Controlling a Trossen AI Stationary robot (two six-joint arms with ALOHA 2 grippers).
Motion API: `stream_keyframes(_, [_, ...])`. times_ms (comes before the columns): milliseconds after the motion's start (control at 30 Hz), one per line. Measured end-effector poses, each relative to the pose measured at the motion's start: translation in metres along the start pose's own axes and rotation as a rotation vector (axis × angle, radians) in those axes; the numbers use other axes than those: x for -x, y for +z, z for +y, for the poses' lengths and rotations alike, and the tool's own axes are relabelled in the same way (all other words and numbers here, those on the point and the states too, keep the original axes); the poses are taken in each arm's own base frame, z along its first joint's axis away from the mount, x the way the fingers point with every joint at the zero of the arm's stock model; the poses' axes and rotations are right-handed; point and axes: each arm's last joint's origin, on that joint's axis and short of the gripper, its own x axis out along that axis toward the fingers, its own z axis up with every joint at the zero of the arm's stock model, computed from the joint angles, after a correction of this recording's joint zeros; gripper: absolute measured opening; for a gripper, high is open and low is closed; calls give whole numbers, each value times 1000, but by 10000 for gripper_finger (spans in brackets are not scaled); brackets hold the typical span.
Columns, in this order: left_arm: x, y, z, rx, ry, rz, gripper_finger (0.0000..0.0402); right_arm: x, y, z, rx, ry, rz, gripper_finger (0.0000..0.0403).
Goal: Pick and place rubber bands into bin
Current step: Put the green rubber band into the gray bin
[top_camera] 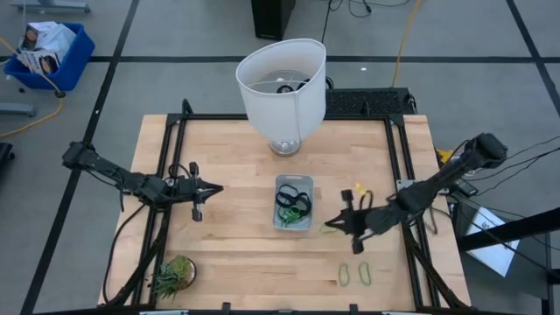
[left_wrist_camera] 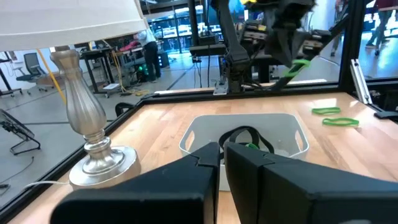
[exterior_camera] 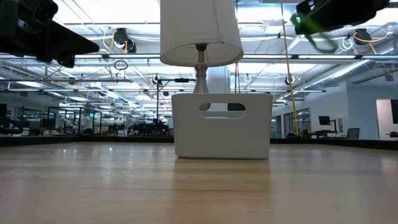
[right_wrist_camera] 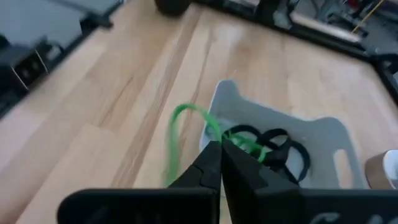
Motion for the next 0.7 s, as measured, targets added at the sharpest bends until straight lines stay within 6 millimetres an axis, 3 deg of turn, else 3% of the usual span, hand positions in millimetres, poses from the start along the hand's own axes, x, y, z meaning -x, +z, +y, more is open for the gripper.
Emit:
stream_keyframes(367, [0, 0, 0, 5, 0, -1, 33, 41, -58, -24, -176, -12, -330, 1])
stream_keyframes(700, [0, 0, 0, -4, 0, -1, 33, 49, -107, -31, -197, -101, -500, 0])
